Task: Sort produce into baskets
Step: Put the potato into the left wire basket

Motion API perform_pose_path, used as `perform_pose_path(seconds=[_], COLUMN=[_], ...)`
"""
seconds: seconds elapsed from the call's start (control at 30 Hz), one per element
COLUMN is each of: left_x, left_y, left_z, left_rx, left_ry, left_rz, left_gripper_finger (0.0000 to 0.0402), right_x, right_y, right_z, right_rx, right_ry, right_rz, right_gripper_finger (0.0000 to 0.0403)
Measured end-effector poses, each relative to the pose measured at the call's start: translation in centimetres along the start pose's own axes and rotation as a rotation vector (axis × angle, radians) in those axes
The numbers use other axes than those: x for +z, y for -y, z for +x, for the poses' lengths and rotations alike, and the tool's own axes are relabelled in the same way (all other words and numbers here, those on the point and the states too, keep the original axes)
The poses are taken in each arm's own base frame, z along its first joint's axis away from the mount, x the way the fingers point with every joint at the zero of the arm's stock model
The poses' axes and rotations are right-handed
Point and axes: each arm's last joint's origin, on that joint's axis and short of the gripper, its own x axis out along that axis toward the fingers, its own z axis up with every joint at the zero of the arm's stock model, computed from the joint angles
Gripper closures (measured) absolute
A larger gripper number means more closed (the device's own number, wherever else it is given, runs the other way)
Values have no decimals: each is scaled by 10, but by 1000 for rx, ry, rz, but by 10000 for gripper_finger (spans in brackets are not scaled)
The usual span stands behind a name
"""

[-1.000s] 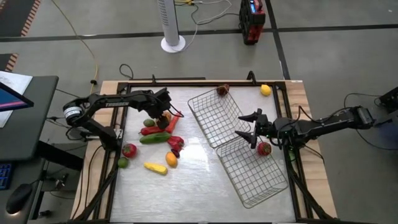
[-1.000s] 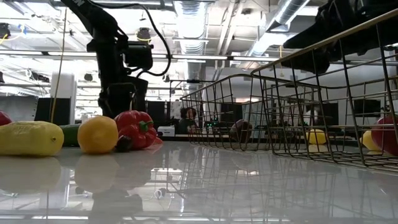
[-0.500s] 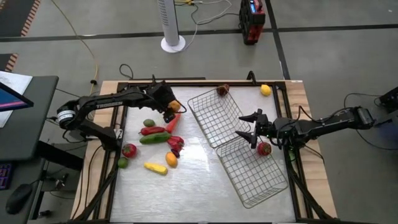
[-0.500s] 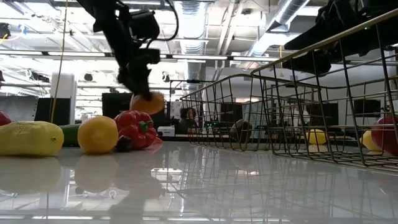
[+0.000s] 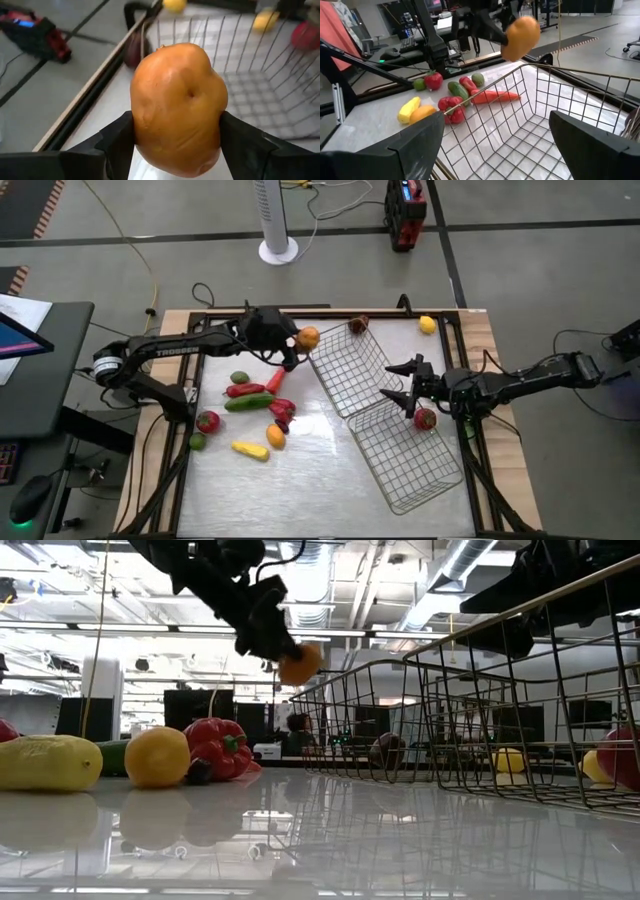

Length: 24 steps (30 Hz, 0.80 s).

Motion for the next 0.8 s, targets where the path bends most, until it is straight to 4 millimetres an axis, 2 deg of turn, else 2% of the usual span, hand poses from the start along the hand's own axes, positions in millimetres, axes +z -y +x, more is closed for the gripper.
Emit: perform_pose_path(seconds=[0.23, 0.5, 0.6, 0.8], left_x=[22, 24, 23, 15], left_y=[10, 13, 13, 17], left_z=[-3, -3, -2, 14], left_rx=[-30, 6, 4, -36], left_ry=[228, 250, 242, 183], left_rz=[22, 41, 23, -8], left_gripper_finger=[168, 166, 151, 91], right_x=[0, 0, 1, 1], right_y=[0, 0, 0, 0], right_z=[0, 0, 0, 0], right_rx=[-3, -3, -2, -1], right_ry=[2, 2, 8, 11], right_rz=[0, 0, 1, 2], right_gripper_finger=[17, 17, 17, 17])
